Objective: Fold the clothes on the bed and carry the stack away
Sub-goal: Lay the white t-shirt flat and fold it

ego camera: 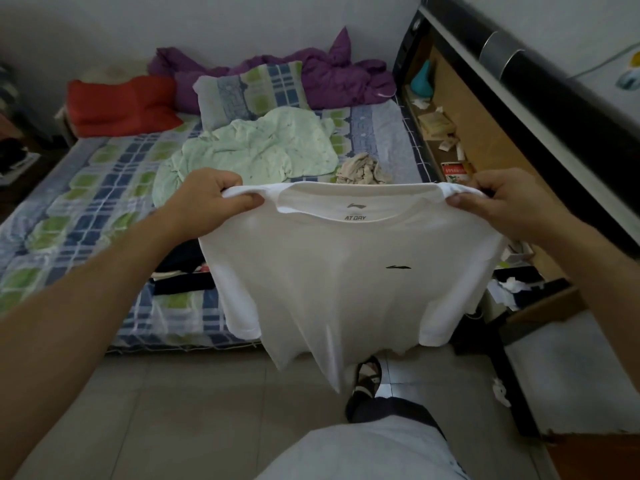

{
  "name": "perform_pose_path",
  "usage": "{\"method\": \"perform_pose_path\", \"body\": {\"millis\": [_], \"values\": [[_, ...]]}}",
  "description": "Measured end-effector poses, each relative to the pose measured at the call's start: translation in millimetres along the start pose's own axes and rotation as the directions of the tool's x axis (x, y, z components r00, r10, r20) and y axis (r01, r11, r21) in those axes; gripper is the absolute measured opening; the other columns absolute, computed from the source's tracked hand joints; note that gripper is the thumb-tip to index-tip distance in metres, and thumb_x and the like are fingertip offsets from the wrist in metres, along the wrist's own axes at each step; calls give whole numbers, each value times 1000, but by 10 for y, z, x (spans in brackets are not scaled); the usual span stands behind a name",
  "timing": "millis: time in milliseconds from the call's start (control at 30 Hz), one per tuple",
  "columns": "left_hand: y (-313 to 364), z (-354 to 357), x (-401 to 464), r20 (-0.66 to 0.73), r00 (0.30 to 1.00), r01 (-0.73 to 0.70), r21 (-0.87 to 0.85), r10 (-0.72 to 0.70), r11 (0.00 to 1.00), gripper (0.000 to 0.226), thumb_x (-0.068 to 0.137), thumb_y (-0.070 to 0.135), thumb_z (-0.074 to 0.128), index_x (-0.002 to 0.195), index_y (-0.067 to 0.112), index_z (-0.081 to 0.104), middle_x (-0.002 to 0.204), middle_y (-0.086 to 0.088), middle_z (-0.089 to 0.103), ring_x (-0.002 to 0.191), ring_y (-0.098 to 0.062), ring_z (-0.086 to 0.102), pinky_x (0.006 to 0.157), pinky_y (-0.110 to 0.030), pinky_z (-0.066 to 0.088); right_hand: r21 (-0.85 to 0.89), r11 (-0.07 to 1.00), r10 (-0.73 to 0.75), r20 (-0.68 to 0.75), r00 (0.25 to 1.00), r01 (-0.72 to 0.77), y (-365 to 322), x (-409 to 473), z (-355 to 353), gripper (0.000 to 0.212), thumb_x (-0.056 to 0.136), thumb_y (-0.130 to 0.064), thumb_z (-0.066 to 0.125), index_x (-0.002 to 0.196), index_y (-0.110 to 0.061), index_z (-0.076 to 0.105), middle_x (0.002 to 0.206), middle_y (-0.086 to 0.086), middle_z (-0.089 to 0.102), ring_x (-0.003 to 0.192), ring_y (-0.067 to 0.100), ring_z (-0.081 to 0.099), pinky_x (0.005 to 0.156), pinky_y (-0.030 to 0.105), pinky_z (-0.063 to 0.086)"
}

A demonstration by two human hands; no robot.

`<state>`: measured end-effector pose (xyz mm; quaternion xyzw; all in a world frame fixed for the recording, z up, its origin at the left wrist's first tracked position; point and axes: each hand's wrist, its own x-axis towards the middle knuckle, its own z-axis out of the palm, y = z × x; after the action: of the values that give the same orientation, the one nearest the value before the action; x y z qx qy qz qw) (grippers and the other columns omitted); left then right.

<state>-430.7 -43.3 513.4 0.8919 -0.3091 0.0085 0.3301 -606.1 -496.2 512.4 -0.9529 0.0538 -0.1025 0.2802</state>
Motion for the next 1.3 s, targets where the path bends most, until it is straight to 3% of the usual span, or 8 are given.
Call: {"method": "perform_pose_path", "body": {"millis": [167, 300, 633, 733, 900, 1000, 1067, 1300], "values": [[-395, 389, 109, 13, 996, 90, 78, -91, 993, 42, 88, 61, 56, 69, 23, 57, 68, 5, 58, 61, -4, 53, 57, -31, 37, 20, 998, 62, 118, 991, -65, 199, 260, 464, 19, 97, -40, 66, 83, -27, 65, 81, -2, 63, 75, 18, 59, 61, 30, 41], [-826, 712, 302, 69, 983, 155, 173, -169, 973, 46, 88, 72, 43, 78, 28, 53, 76, 7, 59, 70, -9, 55, 59, -34, 36, 18, 991, 130, 172, 977, -135, 507, 598, 880, 11, 102, -33, 59, 94, -26, 64, 89, -4, 62, 83, 14, 58, 64, 27, 39], [-1843, 1479, 1189, 117, 925, 320, 271, -361, 908, 36, 100, 48, 60, 85, 16, 55, 79, -5, 62, 74, -26, 57, 68, -42, 43, 137, 959, 229, 141, 963, -248, 1514, 1773, 2076, 11, 101, -29, 60, 91, -24, 60, 87, -13, 57, 81, 4, 53, 65, 21, 36], [-2110, 1737, 1508, 97, 914, 351, 296, -394, 888, 37, 101, 49, 58, 87, 15, 58, 77, -2, 60, 74, -26, 55, 66, -38, 38, 159, 946, 258, 160, 953, -283, 1776, 2144, 2350, 11, 101, -29, 60, 92, -24, 61, 88, -10, 57, 80, 3, 53, 67, 19, 36], [-2495, 2095, 2006, 70, 911, 362, 334, -406, 870, 41, 99, 60, 47, 81, 24, 55, 71, 5, 51, 70, -22, 49, 65, -36, 34, 175, 931, 284, 204, 937, -321, 2154, 2782, 2705, 11, 101, -24, 61, 93, -17, 62, 94, 4, 62, 87, 20, 56, 75, 31, 39], [-2763, 2267, 2269, 62, 895, 394, 356, -442, 847, 47, 94, 70, 36, 84, 29, 56, 76, 4, 57, 71, -23, 53, 66, -38, 39, 205, 915, 302, 220, 927, -347, 2324, 3097, 2912, 9, 101, -23, 61, 95, -17, 63, 93, 3, 63, 87, 19, 56, 71, 27, 39], [-2974, 2370, 2440, 52, 880, 423, 367, -472, 829, 48, 94, 73, 36, 84, 31, 57, 77, 4, 62, 70, -22, 57, 66, -39, 44, 212, 908, 314, 227, 922, -362, 2429, 3286, 3062, 10, 102, -24, 61, 95, -17, 63, 91, 2, 64, 85, 18, 56, 67, 20, 38], [-3679, 2791, 3043, 12, 853, 482, 368, -522, 795, 49, 94, 72, 44, 67, 32, 51, 65, 12, 55, 61, -7, 49, 57, -31, 35, 193, 918, 315, 176, 933, -346, 2771, 3922, 3735, 17, 103, -24, 59, 100, -10, 67, 95, 7, 66, 87, 21, 58, 75, 31, 40]]}}
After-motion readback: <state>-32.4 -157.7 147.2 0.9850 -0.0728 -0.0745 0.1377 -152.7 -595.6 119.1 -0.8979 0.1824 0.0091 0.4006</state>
